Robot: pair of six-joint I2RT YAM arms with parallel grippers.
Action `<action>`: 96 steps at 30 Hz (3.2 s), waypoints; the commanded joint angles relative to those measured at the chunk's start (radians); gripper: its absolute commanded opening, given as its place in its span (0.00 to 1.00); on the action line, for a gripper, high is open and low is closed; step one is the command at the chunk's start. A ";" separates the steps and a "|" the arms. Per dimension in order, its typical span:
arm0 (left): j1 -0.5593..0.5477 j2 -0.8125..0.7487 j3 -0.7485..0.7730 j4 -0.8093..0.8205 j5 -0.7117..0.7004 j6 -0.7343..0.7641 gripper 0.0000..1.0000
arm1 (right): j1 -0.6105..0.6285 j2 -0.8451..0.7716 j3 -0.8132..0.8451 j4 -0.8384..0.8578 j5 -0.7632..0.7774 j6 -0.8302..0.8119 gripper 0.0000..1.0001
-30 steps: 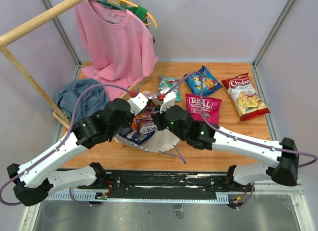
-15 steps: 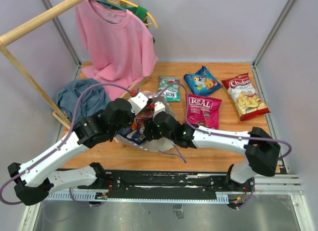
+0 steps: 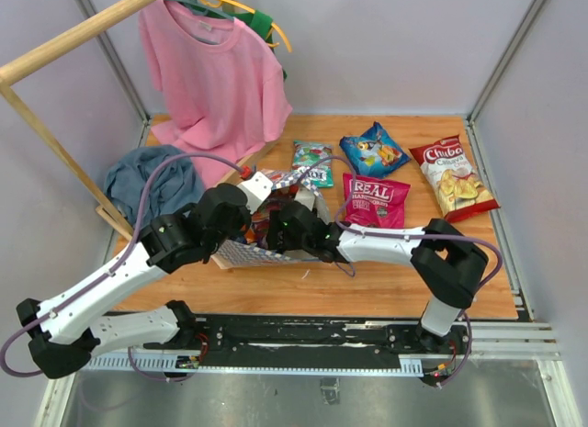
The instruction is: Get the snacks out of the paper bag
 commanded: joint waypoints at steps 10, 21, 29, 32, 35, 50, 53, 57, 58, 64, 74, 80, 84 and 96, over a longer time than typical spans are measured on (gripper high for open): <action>-0.006 0.036 0.044 -0.018 -0.070 -0.013 0.01 | 0.118 0.030 0.232 -0.517 0.527 0.084 0.87; -0.007 0.022 0.056 -0.048 -0.072 -0.025 0.01 | 0.036 0.131 0.189 -0.446 0.322 0.132 1.00; -0.007 0.015 0.058 -0.058 -0.070 -0.028 0.01 | -0.007 0.225 0.199 -0.344 0.147 0.105 0.90; -0.007 0.016 0.058 -0.056 -0.062 -0.029 0.01 | -0.007 0.231 0.200 -0.310 0.107 0.098 0.83; -0.007 0.018 0.063 -0.050 -0.059 -0.024 0.01 | -0.006 0.213 0.175 -0.246 0.061 0.076 0.63; -0.007 0.030 -0.022 0.238 -0.232 0.121 0.01 | 0.167 -0.174 0.210 -0.256 0.208 -0.211 0.01; -0.006 0.028 -0.037 0.304 -0.249 0.160 0.01 | 0.192 -0.261 0.209 -0.300 0.292 -0.234 0.01; -0.006 0.030 -0.055 0.345 -0.271 0.175 0.01 | 0.229 -0.389 0.199 -0.331 0.367 -0.265 0.01; -0.006 0.030 -0.059 0.351 -0.276 0.175 0.01 | 0.234 -0.419 0.192 -0.328 0.373 -0.269 0.01; -0.006 0.040 -0.068 0.353 -0.284 0.169 0.01 | 0.235 -0.547 0.175 -0.299 0.316 -0.302 0.01; 0.020 0.058 -0.080 0.344 -0.253 0.149 0.00 | 0.238 -0.684 0.321 -0.398 0.212 -0.417 0.01; 0.032 0.042 -0.084 0.334 -0.240 0.145 0.00 | 0.234 -0.877 0.260 -0.485 0.440 -0.461 0.01; 0.033 0.039 -0.087 0.319 -0.239 0.138 0.01 | 0.230 -1.007 0.227 -0.571 0.660 -0.502 0.01; 0.034 0.034 -0.088 0.299 -0.191 0.114 0.01 | -0.076 -0.777 0.376 -0.794 0.394 -0.587 0.01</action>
